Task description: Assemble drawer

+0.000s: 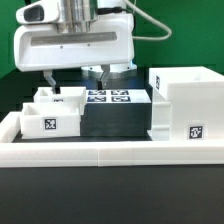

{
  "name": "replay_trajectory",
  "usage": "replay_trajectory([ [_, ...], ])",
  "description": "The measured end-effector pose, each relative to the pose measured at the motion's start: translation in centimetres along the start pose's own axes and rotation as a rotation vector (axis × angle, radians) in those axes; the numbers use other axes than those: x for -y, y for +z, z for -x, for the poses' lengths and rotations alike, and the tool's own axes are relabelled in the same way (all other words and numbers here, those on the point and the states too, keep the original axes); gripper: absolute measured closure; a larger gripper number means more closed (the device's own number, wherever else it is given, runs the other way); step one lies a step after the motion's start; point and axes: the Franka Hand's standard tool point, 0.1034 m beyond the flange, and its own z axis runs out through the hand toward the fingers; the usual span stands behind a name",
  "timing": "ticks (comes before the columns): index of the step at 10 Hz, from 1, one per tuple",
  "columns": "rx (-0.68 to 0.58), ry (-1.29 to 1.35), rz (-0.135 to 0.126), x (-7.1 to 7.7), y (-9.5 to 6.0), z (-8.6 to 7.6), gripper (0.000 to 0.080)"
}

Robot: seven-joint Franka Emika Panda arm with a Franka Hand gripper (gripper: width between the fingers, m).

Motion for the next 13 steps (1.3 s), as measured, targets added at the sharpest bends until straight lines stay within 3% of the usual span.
replay_trajectory([
  [6,-0.003,0.000,0.006,-0.3,0.3,0.2,0.0150],
  [9,0.034,-0.007,0.003,-0.2,2.2,1.8,0.0150],
  [13,0.039,-0.016,0.030,-0.2,4.7,2.5,0.0150],
])
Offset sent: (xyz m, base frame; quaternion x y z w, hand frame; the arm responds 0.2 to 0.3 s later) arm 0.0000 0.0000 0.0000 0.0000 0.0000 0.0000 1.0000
